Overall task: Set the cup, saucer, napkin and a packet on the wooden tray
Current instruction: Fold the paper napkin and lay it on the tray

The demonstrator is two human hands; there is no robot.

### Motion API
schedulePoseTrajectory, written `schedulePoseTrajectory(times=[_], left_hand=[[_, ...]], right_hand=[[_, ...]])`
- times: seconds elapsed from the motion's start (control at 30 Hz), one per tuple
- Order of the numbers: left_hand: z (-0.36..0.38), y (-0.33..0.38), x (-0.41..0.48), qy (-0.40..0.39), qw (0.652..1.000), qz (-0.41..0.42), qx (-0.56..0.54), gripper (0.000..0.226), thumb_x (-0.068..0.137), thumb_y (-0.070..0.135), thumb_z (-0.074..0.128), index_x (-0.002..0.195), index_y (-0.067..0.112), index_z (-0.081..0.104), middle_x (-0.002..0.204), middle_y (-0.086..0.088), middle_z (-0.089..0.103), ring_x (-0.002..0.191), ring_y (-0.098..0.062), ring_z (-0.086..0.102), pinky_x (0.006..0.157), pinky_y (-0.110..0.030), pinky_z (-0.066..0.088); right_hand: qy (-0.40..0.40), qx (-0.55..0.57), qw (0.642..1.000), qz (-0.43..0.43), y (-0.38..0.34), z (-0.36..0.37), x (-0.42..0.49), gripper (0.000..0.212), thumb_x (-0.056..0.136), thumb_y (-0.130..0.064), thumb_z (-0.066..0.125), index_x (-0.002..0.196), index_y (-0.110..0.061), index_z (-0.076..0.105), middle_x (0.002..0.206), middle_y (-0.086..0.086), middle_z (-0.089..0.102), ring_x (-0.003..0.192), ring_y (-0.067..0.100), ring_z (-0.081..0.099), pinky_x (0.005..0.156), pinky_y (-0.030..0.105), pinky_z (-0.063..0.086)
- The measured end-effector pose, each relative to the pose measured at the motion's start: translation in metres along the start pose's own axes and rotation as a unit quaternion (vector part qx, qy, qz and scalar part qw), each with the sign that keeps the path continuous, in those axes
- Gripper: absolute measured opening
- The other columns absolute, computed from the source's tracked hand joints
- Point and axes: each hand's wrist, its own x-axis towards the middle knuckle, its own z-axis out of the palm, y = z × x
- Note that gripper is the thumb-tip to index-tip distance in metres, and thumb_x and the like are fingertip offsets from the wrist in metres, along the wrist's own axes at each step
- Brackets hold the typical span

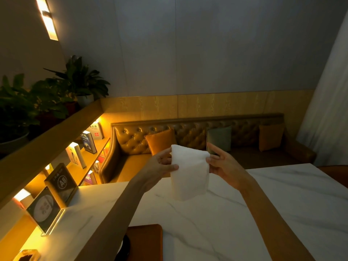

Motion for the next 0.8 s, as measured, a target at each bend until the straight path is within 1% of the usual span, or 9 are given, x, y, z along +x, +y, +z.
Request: schedulePoseTrajectory(times=[0.07, 0.2, 0.33, 0.47, 0.53, 0.6, 0.67, 0.73, 0.8], left_hand=[[0.003, -0.004, 0.001, 0.010, 1.000, 0.000, -0.018, 0.070, 0.083, 0.001, 0.069, 0.141, 0.029, 0.041, 0.111, 0.006, 0.060, 0.097, -0.015, 0.064, 0.065, -0.023, 0.060], [0.001, -0.010, 0.001, 0.010, 0.999, 0.002, -0.047, 0.058, 0.086, 0.009, 0.068, 0.137, 0.028, 0.047, 0.127, -0.004, 0.058, 0.110, -0.026, 0.063, 0.083, -0.037, 0.058], [0.001, -0.003, -0.003, 0.035, 0.993, 0.095, -0.063, 0.039, 0.087, 0.003, 0.064, 0.114, 0.031, 0.063, 0.121, -0.004, 0.064, 0.105, -0.023, 0.068, 0.076, -0.032, 0.060], [0.005, 0.019, -0.006, 0.014, 0.957, 0.279, -0.074, 0.021, 0.082, 0.008, 0.065, 0.094, 0.022, 0.076, 0.116, -0.006, 0.067, 0.115, -0.034, 0.060, 0.085, -0.038, 0.058], [0.004, 0.035, -0.006, 0.005, 0.943, 0.322, -0.082, 0.022, 0.081, 0.013, 0.059, 0.085, 0.025, 0.078, 0.112, 0.001, 0.068, 0.111, -0.026, 0.062, 0.083, -0.035, 0.058], [0.001, 0.049, -0.005, -0.004, 0.935, 0.350, -0.054, 0.024, 0.082, 0.016, 0.059, 0.085, 0.031, 0.077, 0.113, 0.004, 0.066, 0.109, -0.019, 0.062, 0.082, -0.031, 0.058], [-0.003, 0.056, -0.004, -0.003, 0.923, 0.384, 0.012, 0.018, 0.083, 0.022, 0.062, 0.085, 0.035, 0.075, 0.114, 0.010, 0.061, 0.109, -0.013, 0.059, 0.080, -0.028, 0.056], [-0.004, 0.061, -0.006, 0.023, 0.927, 0.374, 0.025, 0.021, 0.082, 0.019, 0.058, 0.080, 0.034, 0.073, 0.109, 0.011, 0.060, 0.107, -0.013, 0.058, 0.076, -0.028, 0.055], [-0.005, 0.066, -0.007, 0.029, 0.923, 0.384, 0.027, 0.026, 0.085, 0.011, 0.057, 0.087, 0.033, 0.071, 0.106, 0.008, 0.061, 0.104, -0.016, 0.059, 0.075, -0.029, 0.056]], right_hand=[[-0.002, 0.019, 1.000, -0.002, 0.007, 0.001, 0.001, 0.071, 0.089, -0.006, 0.059, 0.147, -0.029, 0.025, 0.112, -0.005, 0.065, 0.104, 0.024, 0.068, 0.081, 0.036, 0.059], [-0.016, -0.016, 1.000, -0.010, 0.016, 0.003, -0.001, 0.082, 0.085, -0.001, 0.062, 0.148, -0.032, 0.020, 0.111, -0.003, 0.072, 0.108, 0.021, 0.066, 0.084, 0.034, 0.058], [0.006, -0.008, 0.995, -0.095, 0.003, 0.008, -0.007, 0.080, 0.084, 0.001, 0.060, 0.148, -0.029, 0.023, 0.115, 0.010, 0.070, 0.109, 0.027, 0.065, 0.089, 0.043, 0.056], [0.041, 0.004, 0.963, -0.268, -0.026, 0.028, -0.014, 0.068, 0.083, 0.006, 0.058, 0.141, -0.023, 0.038, 0.114, 0.007, 0.070, 0.111, 0.026, 0.063, 0.090, 0.039, 0.056], [0.056, -0.003, 0.941, -0.333, -0.040, 0.036, -0.016, 0.059, 0.082, 0.007, 0.057, 0.133, -0.021, 0.046, 0.113, -0.001, 0.070, 0.110, 0.024, 0.064, 0.085, 0.038, 0.058], [0.059, -0.021, 0.921, -0.385, -0.051, 0.040, -0.016, 0.047, 0.083, 0.004, 0.057, 0.125, -0.017, 0.054, 0.111, -0.003, 0.070, 0.108, 0.024, 0.064, 0.084, 0.039, 0.058], [0.054, -0.053, 0.910, -0.408, -0.055, 0.039, -0.012, 0.036, 0.086, 0.007, 0.054, 0.115, -0.012, 0.061, 0.114, -0.004, 0.068, 0.111, 0.024, 0.062, 0.087, 0.039, 0.057], [0.071, -0.079, 0.907, -0.407, -0.055, 0.037, -0.008, 0.030, 0.088, 0.004, 0.055, 0.100, -0.019, 0.067, 0.119, -0.009, 0.065, 0.116, 0.021, 0.059, 0.084, 0.033, 0.058], [0.074, -0.075, 0.909, -0.402, -0.057, 0.035, -0.005, 0.025, 0.086, -0.005, 0.058, 0.090, -0.027, 0.068, 0.117, -0.008, 0.065, 0.115, 0.022, 0.059, 0.078, 0.028, 0.059]])
